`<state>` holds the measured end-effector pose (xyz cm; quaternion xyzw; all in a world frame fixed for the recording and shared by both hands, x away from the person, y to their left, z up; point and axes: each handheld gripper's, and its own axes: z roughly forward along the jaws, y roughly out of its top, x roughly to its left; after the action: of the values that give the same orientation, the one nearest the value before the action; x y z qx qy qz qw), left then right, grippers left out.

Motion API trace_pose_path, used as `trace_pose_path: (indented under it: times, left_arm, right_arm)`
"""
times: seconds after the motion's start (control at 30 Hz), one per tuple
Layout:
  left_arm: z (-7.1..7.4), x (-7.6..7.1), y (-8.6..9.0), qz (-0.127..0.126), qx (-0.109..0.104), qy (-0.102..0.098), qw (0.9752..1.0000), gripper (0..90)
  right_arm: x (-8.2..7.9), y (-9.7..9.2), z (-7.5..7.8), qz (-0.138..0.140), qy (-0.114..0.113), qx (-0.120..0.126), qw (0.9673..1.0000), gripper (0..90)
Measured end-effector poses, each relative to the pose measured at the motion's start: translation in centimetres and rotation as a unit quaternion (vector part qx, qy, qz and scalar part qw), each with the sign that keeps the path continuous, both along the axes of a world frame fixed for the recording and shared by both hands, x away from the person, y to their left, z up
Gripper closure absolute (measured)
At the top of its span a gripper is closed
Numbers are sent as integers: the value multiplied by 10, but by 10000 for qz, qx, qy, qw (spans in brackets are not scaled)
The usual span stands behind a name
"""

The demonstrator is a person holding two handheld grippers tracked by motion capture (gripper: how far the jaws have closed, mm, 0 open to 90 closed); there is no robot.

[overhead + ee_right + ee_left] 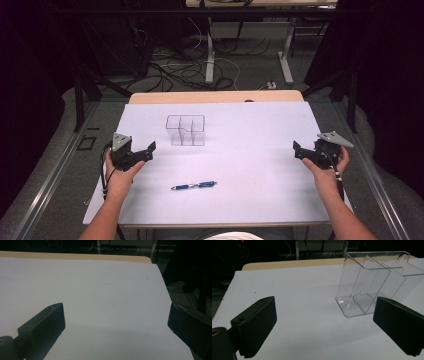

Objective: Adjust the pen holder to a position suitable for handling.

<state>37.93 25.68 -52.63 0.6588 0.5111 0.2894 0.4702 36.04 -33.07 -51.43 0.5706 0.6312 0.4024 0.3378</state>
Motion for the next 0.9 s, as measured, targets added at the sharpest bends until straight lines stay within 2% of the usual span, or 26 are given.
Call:
trace_pose_path:
  times: [0.1,0.17,0.23,0.33,0.37,0.4,0.43,0.5,0.57,0.63,0.67,0.7,0.73,0.77,0.8,0.83,0.9]
  left_arm:
    - [1,5,3,74,-23,-90,9999,170]
    - [2,7,3,96,-98,-76,9999,183]
    - [5,12,3,75,-209,-59,9997,236]
    - [5,18,1,83,-226,-66,9997,278]
    - [5,18,1,83,-226,-66,9997,324]
    - [4,22,0,-74,-276,-28,9996,377]
    - [4,22,0,-74,-276,-28,9996,371]
    - [3,29,-4,-78,-227,99,9997,375]
    - [5,34,-7,-76,-263,146,9995,381]
    - [6,36,-8,-64,-262,103,9996,414]
    - [6,41,-10,-100,-413,151,9990,458]
    - [6,43,-12,-100,-462,257,9986,476]
    - [6,43,-12,-100,-462,257,9986,494]
    - [5,49,-14,-177,-552,445,9973,524]
    - [5,49,-14,-177,-552,445,9973,565]
    - [3,54,-18,-211,-667,596,9958,581]
    - [1,57,-20,-171,-810,677,9943,648]
  right_arm:
    - [0,1,-2,9,31,-9,10000,26]
    - [0,1,-2,15,53,-30,10000,32]
    - [0,2,-2,41,-35,-3,10000,44]
    - [-2,1,-1,51,-96,-63,9999,83]
    - [-3,1,-1,37,-124,-47,9999,98]
    - [-4,1,0,5,-92,-78,9999,113]
    - [-3,2,-1,16,-156,-37,9999,125]
    - [-3,2,-1,30,-221,-75,9997,146]
    - [-3,4,-1,80,-157,-37,9998,147]
    - [-2,4,-2,125,-184,-55,9997,148]
    - [-2,5,-2,121,-109,-53,9999,148]
    - [-1,5,-2,145,-109,-98,9998,148]
    - [-1,6,-3,135,-97,-63,9998,149]
    - [0,6,-4,192,-113,-76,9997,151]
    - [1,6,-4,225,-110,-79,9997,151]
    - [1,7,-4,194,-66,-33,9998,151]
    - [2,8,-4,212,-77,-12,9997,152]
